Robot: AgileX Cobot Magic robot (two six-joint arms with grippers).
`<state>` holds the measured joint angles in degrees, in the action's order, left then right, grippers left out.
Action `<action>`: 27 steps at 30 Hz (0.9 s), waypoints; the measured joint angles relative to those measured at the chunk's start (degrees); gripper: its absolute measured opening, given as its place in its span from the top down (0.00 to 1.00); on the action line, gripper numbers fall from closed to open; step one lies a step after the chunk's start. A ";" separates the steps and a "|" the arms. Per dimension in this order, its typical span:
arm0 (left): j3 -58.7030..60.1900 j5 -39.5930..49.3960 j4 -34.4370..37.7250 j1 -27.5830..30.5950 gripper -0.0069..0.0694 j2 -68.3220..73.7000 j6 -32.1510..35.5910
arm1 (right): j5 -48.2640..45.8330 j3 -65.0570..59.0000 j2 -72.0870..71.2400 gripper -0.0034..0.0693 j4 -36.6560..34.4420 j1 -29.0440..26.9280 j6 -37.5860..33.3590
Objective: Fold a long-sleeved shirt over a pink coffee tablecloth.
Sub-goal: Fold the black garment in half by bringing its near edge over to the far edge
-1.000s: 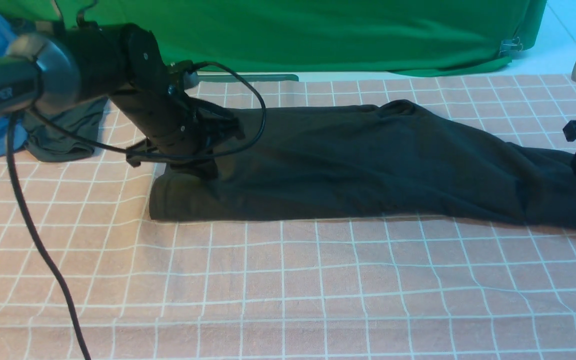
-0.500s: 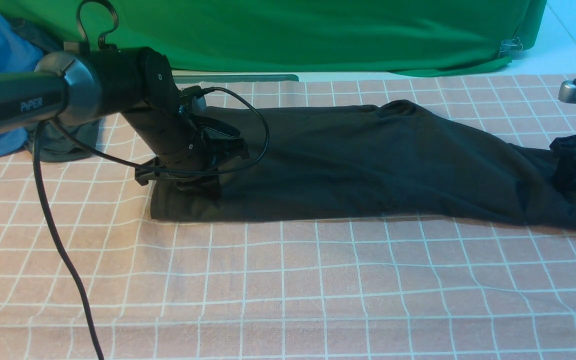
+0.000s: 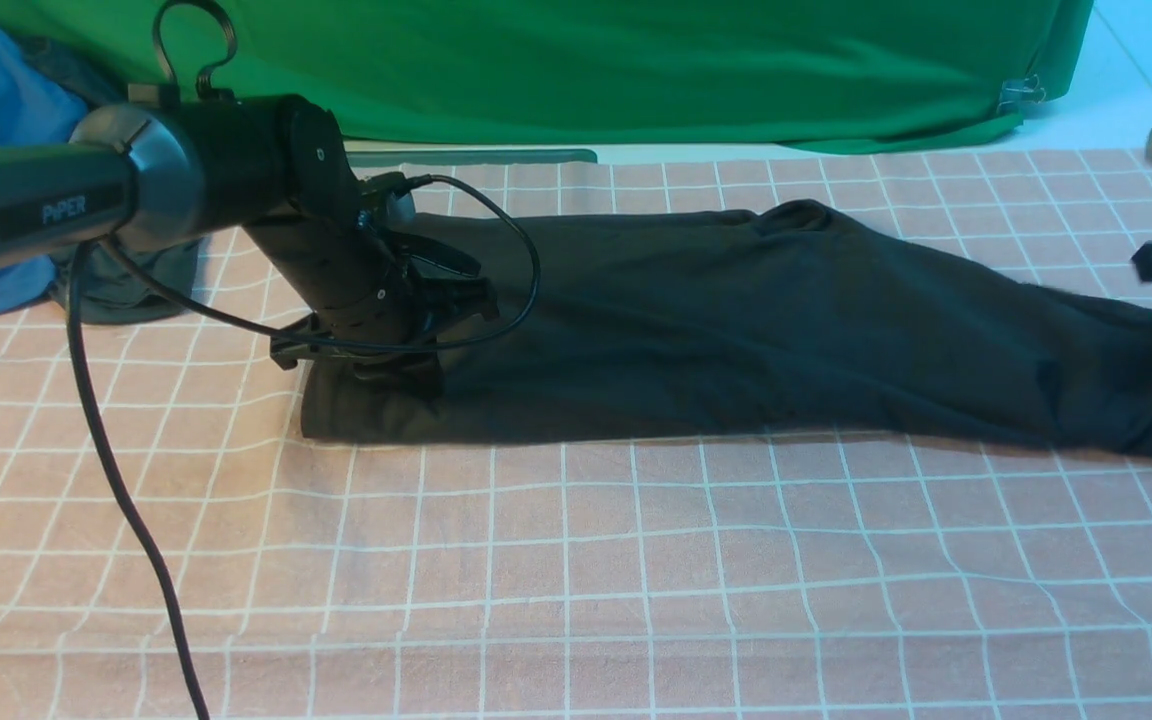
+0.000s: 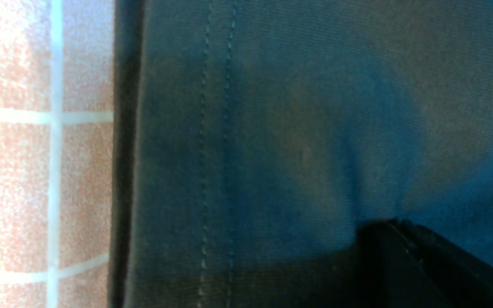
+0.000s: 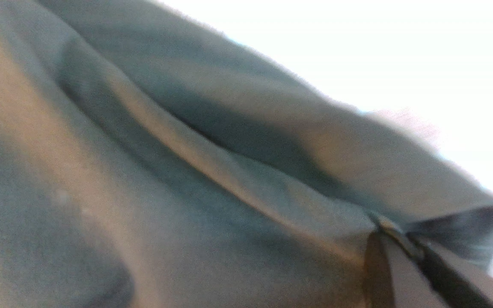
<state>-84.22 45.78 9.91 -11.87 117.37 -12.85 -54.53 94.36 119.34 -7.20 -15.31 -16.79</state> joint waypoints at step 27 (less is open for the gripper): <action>-0.13 0.10 0.36 0.00 0.89 -0.13 1.23 | 5.00 4.64 0.47 0.45 1.23 -1.55 2.32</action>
<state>-84.35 45.88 10.28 -11.87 117.24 -11.63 -49.52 99.00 119.81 -5.97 -16.86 -14.47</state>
